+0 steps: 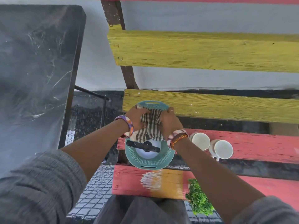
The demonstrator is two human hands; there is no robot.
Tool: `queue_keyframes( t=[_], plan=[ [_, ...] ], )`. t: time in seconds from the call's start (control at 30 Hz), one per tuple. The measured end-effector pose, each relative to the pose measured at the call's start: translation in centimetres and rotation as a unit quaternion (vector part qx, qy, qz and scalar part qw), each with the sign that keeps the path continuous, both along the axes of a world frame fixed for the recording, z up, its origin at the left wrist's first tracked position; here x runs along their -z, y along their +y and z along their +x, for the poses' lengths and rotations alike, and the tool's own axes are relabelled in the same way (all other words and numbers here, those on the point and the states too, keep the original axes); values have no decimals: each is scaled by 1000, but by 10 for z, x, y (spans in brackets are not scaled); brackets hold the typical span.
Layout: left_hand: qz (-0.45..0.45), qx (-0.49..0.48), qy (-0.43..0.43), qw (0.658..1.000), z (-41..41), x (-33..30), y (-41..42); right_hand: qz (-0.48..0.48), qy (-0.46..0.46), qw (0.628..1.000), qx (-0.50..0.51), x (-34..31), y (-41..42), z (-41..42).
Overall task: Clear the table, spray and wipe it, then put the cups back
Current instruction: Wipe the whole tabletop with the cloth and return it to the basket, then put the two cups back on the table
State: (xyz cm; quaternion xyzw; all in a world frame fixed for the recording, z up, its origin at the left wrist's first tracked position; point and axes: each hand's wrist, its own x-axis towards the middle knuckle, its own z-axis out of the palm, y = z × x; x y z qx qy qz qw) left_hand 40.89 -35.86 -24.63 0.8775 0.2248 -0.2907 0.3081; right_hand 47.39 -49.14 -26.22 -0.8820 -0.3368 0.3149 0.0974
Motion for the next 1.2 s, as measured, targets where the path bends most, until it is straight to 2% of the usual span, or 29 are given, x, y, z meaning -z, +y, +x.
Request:
queue_keyframes(
  t=[0.1, 0.2, 0.27, 0.33, 0.4, 0.5, 0.6, 0.67, 0.77, 0.83, 0.93, 0.97, 1.03, 1.1, 1.17, 1.2],
  plan=[
    [41, 25, 34, 998, 4, 8, -2, -48, -20, 998, -22, -2, 8, -7],
    [148, 103, 28, 983, 2, 4, -6, -91, -39, 994, -41, -1, 10, -13],
    [211, 129, 18, 969, 1, -2, -9, -88, -60, 994, -33, -8, 8, -18],
    [231, 164, -5, 959, 0, 0, -11, -73, -94, 991, -67, -12, 4, -19],
    [158, 201, 6, 967, -1, 9, -12, -91, -81, 986, -113, -8, 5, -19],
    [13, 178, 98, 979, 0, 17, -12, -169, -40, 968, -181, 2, 7, -22],
    [-11, 200, 170, 965, 8, 15, -12, -207, -23, 956, -209, 6, 5, -22],
    [3, 216, 186, 959, 16, 13, -12, -193, 1, 960, -202, 2, 7, -22],
    [56, 217, 143, 964, 35, 5, -16, -111, -2, 982, -153, -14, 4, -13],
    [85, 233, 87, 965, 55, -7, -25, -33, -46, 992, -113, -26, -13, -3],
    [62, 212, -25, 975, 86, -30, -52, 126, -143, 982, -18, -36, -54, 17],
    [51, 204, -47, 976, 94, -36, -67, 152, -157, 975, 35, -37, -72, 25],
    [26, 213, -64, 975, 105, -39, -101, 100, -141, 976, 135, -28, -107, 41],
    [14, 260, -59, 964, 106, -32, -135, -32, -83, 978, 187, -14, -141, 49],
    [26, 322, -20, 946, 102, -13, -166, -136, -1, 967, 218, -1, -170, 49],
    [38, 341, 28, 939, 99, 2, -178, -163, 46, 960, 225, 6, -181, 47]
  ],
)
